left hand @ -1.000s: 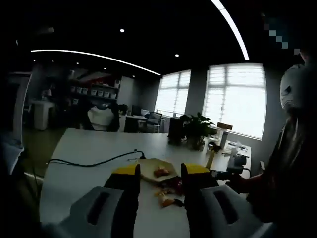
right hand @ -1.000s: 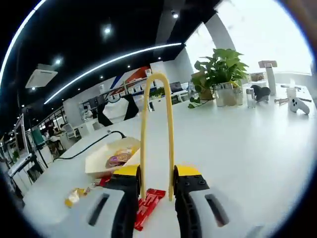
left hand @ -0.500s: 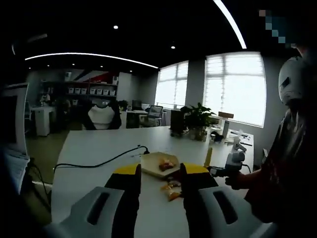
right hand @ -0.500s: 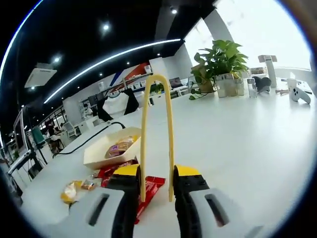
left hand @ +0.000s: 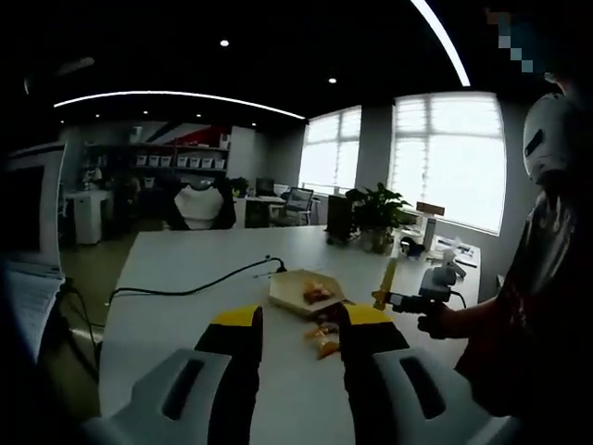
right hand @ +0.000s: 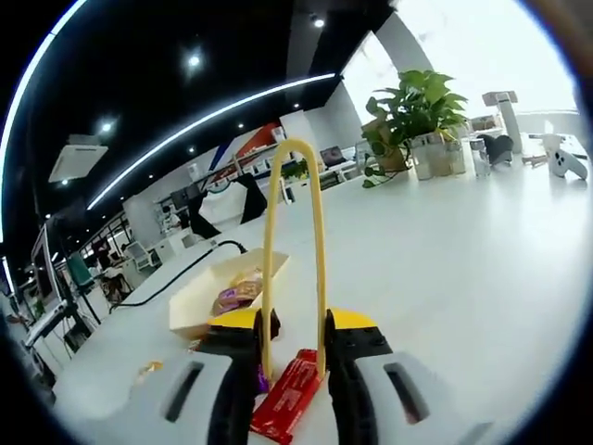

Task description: Place the target food into the container with the food tongs after gripping and lifting it, then release it inside without dropping or visibly crushing the food.

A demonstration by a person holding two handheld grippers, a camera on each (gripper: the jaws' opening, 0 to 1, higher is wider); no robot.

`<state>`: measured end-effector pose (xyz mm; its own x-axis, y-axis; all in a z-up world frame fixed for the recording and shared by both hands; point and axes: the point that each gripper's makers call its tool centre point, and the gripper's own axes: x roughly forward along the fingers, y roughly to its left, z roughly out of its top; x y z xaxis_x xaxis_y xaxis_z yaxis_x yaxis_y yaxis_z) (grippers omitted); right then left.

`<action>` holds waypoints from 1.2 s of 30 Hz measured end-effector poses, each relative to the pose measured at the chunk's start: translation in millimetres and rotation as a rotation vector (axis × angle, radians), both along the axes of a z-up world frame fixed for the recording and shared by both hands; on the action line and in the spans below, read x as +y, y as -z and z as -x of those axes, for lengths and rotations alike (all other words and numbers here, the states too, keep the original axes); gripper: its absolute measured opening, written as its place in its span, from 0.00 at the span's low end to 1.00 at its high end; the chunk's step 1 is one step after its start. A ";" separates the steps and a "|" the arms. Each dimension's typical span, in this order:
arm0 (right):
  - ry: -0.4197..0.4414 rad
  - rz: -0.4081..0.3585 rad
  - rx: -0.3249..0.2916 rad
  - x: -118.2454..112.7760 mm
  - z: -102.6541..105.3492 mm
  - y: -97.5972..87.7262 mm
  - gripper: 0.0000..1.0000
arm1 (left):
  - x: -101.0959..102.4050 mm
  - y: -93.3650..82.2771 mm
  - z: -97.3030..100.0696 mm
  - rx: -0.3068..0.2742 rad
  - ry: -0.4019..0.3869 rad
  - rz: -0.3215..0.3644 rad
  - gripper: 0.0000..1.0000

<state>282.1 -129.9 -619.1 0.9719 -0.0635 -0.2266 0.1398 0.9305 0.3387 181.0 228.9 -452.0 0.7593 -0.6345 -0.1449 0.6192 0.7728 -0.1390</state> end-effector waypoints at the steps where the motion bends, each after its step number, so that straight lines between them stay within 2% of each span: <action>1: -0.001 0.002 0.003 0.6 0.1 0.9 0.23 | -0.3 -0.6 -0.1 -0.001 -0.002 0.005 0.35; 3: -0.019 0.028 0.032 4.8 2.3 8.7 0.22 | -1.6 -0.5 0.0 -0.005 -0.001 0.001 0.34; 4: -0.040 0.118 0.025 4.6 2.9 6.6 0.22 | -3.5 -0.1 0.2 -0.014 0.004 -0.015 0.33; 7: -0.082 0.146 0.028 8.4 0.6 7.5 0.22 | -11.2 -0.6 1.0 -0.012 0.031 -0.037 0.32; 9: -0.097 0.208 0.038 6.1 2.3 9.4 0.24 | -14.7 -2.2 0.2 -0.021 0.038 -0.036 0.31; 10: -0.110 0.230 0.078 6.7 7.0 16.9 0.26 | -16.0 -2.4 -1.0 -0.024 0.038 -0.034 0.31; 11: -0.095 0.199 0.050 7.8 7.5 14.8 0.26 | -17.1 -2.3 -1.7 -0.028 0.039 -0.035 0.30; 15: -0.085 0.181 0.055 3.2 15.0 18.0 0.25 | -23.2 -0.3 -2.0 -0.034 0.060 -0.044 0.27; 18: -0.136 0.326 0.139 -1.0 27.5 35.6 0.22 | -27.0 0.9 -1.7 -0.031 0.070 -0.045 0.27; 19: -0.137 0.314 0.142 -0.3 29.4 37.9 0.02 | -27.6 1.1 -1.6 -0.032 0.072 -0.048 0.27; 21: -0.015 0.190 0.136 -11.7 44.2 47.3 0.00 | -28.2 1.9 -1.6 -0.031 0.074 -0.050 0.27; 22: -0.109 0.225 0.093 -11.7 36.2 31.1 0.00 | -28.7 3.4 -1.3 -0.025 0.077 -0.047 0.27; 27: -0.124 0.193 0.112 -8.4 36.5 31.7 0.00 | -30.2 7.7 -3.6 -0.013 0.083 -0.041 0.27; 29: -0.126 0.194 0.128 -10.1 37.2 33.6 0.02 | -32.1 6.8 -3.3 -0.017 0.089 -0.036 0.27; 32: -0.152 0.183 0.176 -7.9 38.7 34.1 0.13 | -33.7 10.1 -2.1 -0.012 0.096 -0.042 0.27; 33: -0.200 0.176 0.179 0.5 39.9 29.1 0.17 | -33.0 13.7 -1.6 -0.007 0.094 -0.048 0.27; 35: -0.220 0.199 0.170 4.6 39.7 24.1 0.22 | -31.2 17.9 -0.9 0.004 0.090 -0.049 0.27; 36: -0.276 0.183 0.170 17.1 39.3 20.6 0.28 | -29.8 20.0 0.1 0.008 0.085 -0.049 0.27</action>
<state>242.8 -112.7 -639.7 0.9075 0.1418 -0.3954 -0.0853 0.9839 0.1569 180.9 199.2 -472.0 0.7015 -0.6889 -0.1827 0.6823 0.7232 -0.1074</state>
